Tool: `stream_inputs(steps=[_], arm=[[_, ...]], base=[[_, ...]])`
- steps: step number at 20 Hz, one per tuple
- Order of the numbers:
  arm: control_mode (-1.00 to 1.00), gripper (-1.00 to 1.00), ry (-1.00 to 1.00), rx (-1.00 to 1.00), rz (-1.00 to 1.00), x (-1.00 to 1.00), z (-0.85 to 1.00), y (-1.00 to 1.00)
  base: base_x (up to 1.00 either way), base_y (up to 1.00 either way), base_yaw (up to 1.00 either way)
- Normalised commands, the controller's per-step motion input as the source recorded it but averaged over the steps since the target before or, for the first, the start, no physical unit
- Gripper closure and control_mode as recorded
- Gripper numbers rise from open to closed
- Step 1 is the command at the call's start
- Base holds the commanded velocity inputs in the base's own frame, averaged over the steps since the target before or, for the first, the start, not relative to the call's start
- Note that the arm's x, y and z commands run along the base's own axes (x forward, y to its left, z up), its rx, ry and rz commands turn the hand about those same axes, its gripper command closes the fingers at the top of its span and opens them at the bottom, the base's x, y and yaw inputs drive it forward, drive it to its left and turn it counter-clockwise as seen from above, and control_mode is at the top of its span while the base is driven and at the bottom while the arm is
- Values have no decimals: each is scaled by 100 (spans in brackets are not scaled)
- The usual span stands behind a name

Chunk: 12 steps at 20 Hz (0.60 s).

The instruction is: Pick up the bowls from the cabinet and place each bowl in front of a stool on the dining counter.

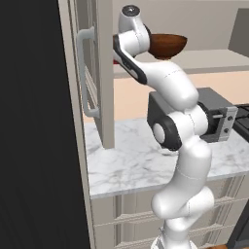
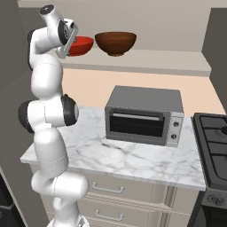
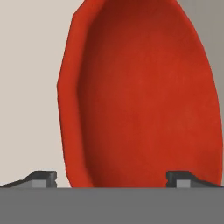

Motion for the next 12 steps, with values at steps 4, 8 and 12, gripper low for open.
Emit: stream_inputs(steps=[4,8,12], arm=[[-100,100,7,0,0,14,-10,5],[-100,100,1,1,0,6,-23,6],[-100,100,0,4,0,3,-22,3]], base=[[0,0,0],[0,0,0],[0,0,0]])
